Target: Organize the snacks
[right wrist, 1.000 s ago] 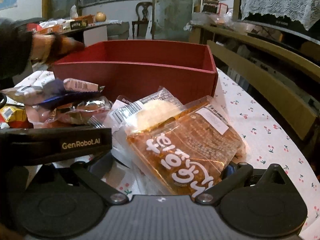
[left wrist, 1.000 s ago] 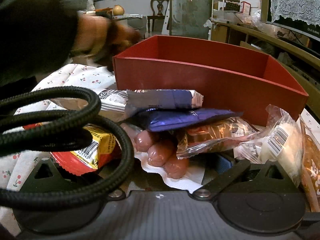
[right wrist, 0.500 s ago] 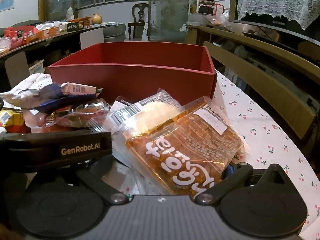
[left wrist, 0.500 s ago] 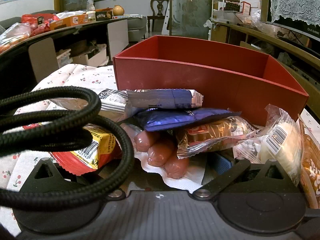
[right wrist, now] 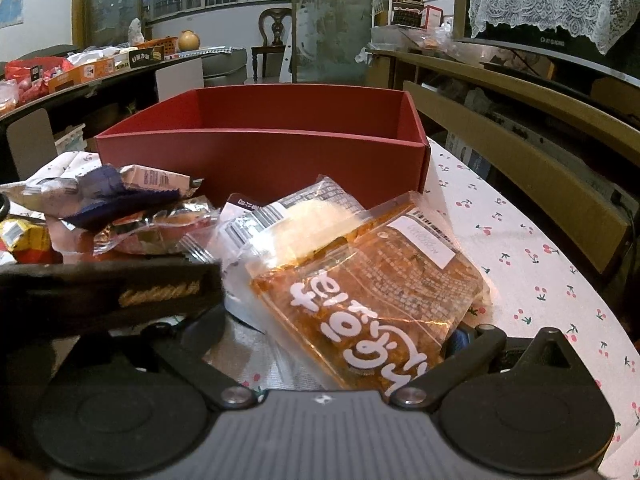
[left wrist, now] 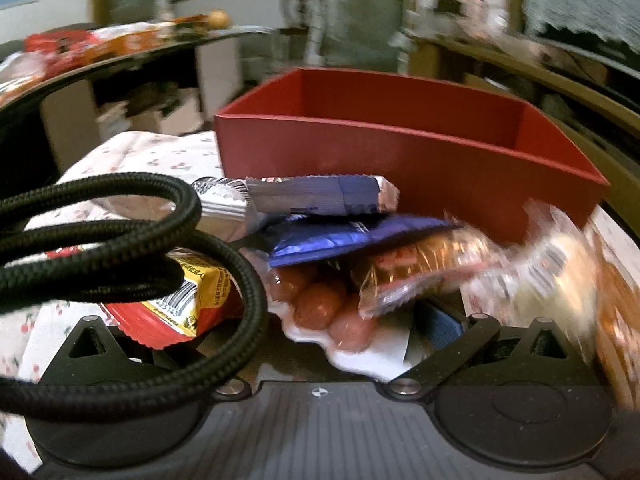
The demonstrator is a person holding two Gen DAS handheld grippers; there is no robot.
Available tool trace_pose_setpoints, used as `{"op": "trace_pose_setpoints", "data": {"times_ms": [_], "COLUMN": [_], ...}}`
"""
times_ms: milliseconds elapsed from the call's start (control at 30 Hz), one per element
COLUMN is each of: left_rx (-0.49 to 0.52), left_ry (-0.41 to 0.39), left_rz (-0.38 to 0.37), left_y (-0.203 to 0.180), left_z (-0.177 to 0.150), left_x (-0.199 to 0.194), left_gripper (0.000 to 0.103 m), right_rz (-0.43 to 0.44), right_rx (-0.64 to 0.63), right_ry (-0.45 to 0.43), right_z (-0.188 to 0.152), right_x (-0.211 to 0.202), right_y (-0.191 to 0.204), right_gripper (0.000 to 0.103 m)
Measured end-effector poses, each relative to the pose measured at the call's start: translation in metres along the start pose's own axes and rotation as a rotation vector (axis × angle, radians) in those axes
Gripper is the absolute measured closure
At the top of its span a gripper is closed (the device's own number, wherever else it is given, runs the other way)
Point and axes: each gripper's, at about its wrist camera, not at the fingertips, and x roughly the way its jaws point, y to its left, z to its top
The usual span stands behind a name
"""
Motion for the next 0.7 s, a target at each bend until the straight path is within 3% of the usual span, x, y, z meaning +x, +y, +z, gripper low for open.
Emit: {"op": "trace_pose_setpoints", "data": {"times_ms": [133,233,333,433,500,600,700], "left_rx": [-0.051,-0.071,0.1,0.265,0.31,0.332,0.297], "left_ry": [0.092,0.109,0.103,0.07,-0.018,-0.137,-0.157], "left_rz": [-0.107,-0.133,-0.069,-0.017,-0.011,-0.008,-0.04], "left_y": [0.03,0.047,0.04,0.025,0.021,0.02,0.02], "left_z": [0.003,-0.005,-0.016,-0.022,-0.02,-0.015,-0.006], "left_x": [-0.02,-0.042,-0.064,-0.089,-0.114,-0.15,-0.165], "left_gripper": [0.0,0.0,0.0,0.0,0.0,0.0,0.0], "right_rz": [0.006,0.003,0.006,0.006,0.006,0.007,0.008], "right_rx": [-0.006,-0.007,-0.003,-0.003,-0.004,-0.003,-0.005], "right_ry": [-0.003,-0.004,-0.004,-0.004,-0.002,-0.003,-0.002], "right_z": [0.0,0.0,0.0,0.0,0.0,0.0,0.0], "right_x": [-0.001,-0.001,-0.001,-0.001,-0.001,-0.001,-0.001], "right_y": [0.0,0.0,-0.001,-0.001,-0.001,-0.001,-0.001], "right_gripper": [0.0,0.0,0.0,0.0,0.0,0.0,0.0]}}
